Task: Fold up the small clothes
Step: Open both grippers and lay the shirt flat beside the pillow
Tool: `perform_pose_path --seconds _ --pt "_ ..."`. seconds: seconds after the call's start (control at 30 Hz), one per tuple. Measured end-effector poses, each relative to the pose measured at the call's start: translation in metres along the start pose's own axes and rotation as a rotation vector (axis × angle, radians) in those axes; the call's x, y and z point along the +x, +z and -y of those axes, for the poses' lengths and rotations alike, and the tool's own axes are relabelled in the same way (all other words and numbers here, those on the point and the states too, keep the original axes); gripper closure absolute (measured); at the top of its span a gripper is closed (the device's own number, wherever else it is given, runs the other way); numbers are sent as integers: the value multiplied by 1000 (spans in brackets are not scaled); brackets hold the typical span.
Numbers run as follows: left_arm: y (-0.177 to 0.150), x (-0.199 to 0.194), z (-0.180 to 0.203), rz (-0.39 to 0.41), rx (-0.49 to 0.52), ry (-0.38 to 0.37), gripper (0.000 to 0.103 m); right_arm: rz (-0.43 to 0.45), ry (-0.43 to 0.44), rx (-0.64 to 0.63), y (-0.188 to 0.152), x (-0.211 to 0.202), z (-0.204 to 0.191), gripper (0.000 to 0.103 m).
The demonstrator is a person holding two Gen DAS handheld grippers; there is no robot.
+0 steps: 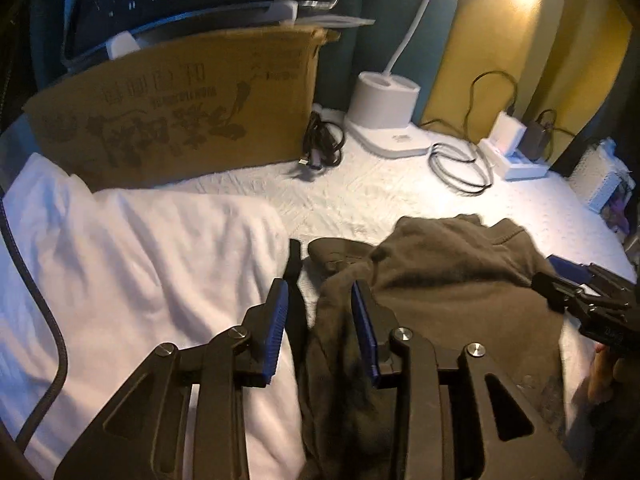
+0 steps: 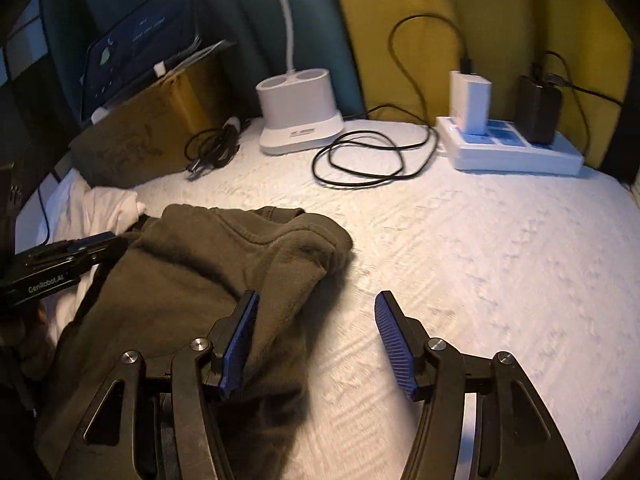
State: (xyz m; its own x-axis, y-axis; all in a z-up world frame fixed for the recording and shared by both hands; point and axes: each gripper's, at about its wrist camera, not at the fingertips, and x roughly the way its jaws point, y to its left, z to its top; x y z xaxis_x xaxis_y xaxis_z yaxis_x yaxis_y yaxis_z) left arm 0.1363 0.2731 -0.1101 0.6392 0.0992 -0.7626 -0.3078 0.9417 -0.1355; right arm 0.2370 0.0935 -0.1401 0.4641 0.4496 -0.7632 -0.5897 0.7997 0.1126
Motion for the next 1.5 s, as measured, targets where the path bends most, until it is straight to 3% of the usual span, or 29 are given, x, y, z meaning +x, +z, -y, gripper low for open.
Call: perform_pose_path --seconds 0.2,0.33,0.5,0.67,1.27,1.5 --pt "-3 -24 12 34 15 -83 69 19 1 6 -9 -20 -2 42" --pt "-14 -21 24 2 71 -97 69 17 1 -4 -14 -29 -5 42" --pt "-26 -1 25 -60 103 -34 69 -8 -5 -21 -25 -27 -10 42" --pt "-30 3 21 -51 114 32 69 -38 -29 -35 -33 -14 -12 42" --pt "-40 -19 14 -9 115 134 69 -48 -92 -23 -58 -32 -4 37" --pt "-50 -46 16 16 94 107 69 -43 -117 -13 -73 -52 -2 37"
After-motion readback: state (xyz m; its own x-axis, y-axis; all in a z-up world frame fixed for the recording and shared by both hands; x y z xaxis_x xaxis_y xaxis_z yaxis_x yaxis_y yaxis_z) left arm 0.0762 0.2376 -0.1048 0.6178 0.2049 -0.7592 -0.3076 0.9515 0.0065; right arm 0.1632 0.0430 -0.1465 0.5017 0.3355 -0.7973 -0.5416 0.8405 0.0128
